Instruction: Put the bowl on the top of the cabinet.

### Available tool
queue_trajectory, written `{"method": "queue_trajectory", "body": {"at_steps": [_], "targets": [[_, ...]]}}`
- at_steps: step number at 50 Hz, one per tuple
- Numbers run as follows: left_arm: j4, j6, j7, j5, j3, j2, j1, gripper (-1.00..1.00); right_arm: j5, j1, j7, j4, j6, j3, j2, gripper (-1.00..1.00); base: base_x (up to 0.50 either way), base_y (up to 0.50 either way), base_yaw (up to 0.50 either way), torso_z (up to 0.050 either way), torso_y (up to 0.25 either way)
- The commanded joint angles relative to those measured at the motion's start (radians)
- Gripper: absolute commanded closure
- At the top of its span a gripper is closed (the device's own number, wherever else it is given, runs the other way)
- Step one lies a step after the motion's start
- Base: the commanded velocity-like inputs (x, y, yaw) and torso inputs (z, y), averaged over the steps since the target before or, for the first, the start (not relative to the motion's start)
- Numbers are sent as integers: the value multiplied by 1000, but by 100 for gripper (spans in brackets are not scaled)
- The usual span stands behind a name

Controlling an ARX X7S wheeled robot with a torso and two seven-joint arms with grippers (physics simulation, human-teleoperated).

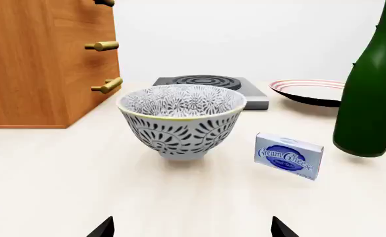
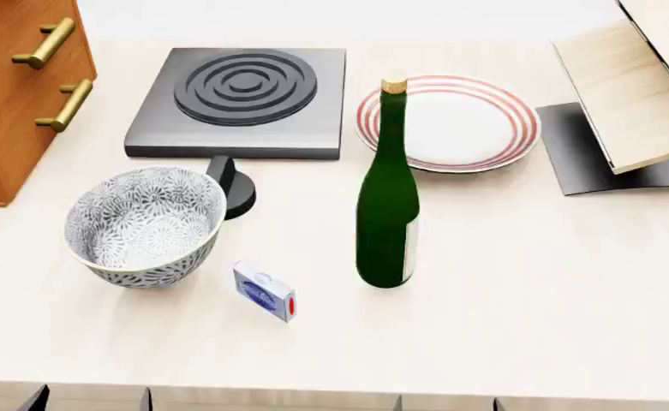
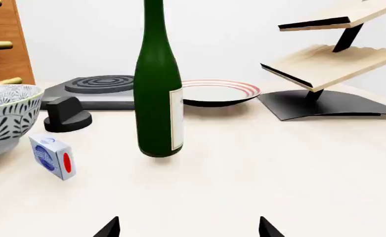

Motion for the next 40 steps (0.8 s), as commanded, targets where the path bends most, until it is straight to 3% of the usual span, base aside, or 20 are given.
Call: {"method": "queue_trajectory", "body": {"at_steps": [1,15,28,40], "targets": [[7,-2,-47,-40,47,-40,3,-100,12,-2,15,-6,3,-15,12,-100,0,0,0,0,0],[36,-24,-87,-43,82,-68,-2,-100,33,12,72,-26,38,-65,53,-100,0,0,0,0,0],[339,-274,-126,0,103,-115,-59,-100,15,49,101,-333,231,-90,94,-100,0,0,0,0,0],[463,-392,-140,8,122,-128,-119,-100,27,110,118,-518,369,-81,122,-100,0,0,0,0,0]]}}
